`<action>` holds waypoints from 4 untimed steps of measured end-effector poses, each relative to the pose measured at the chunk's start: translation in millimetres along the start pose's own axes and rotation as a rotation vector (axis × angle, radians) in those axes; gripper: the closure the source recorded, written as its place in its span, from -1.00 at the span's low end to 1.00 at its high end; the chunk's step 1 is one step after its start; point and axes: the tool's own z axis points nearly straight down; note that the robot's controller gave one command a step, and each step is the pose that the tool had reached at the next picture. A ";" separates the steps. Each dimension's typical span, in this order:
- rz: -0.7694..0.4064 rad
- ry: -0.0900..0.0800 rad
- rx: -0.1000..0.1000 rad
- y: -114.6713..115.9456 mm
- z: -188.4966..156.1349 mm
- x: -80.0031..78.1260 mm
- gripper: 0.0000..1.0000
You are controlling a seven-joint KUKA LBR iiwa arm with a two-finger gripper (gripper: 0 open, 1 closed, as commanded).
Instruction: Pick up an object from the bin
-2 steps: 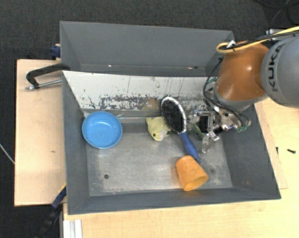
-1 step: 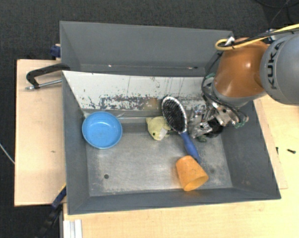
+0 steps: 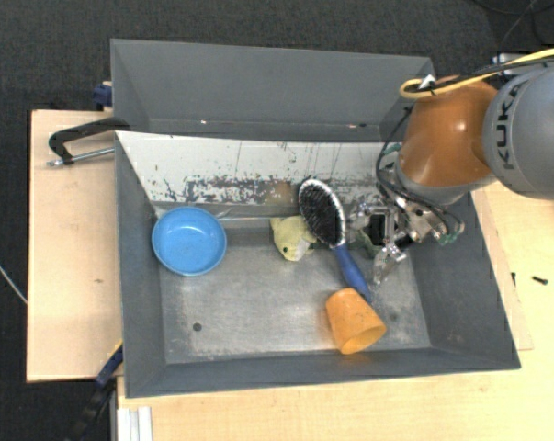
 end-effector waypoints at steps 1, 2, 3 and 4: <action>0.002 -0.034 0.008 0.6 -5.6 -9.2 1.00; 0.000 0.000 0.000 0.1 0.0 0.0 -1.00; -0.252 -0.017 0.000 27.0 -47.6 -15.5 -1.00; -0.098 -0.028 0.012 63.3 3.5 -29.7 -1.00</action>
Offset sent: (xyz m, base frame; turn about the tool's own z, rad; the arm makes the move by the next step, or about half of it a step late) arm 0.0000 0.0000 0.0000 0.0000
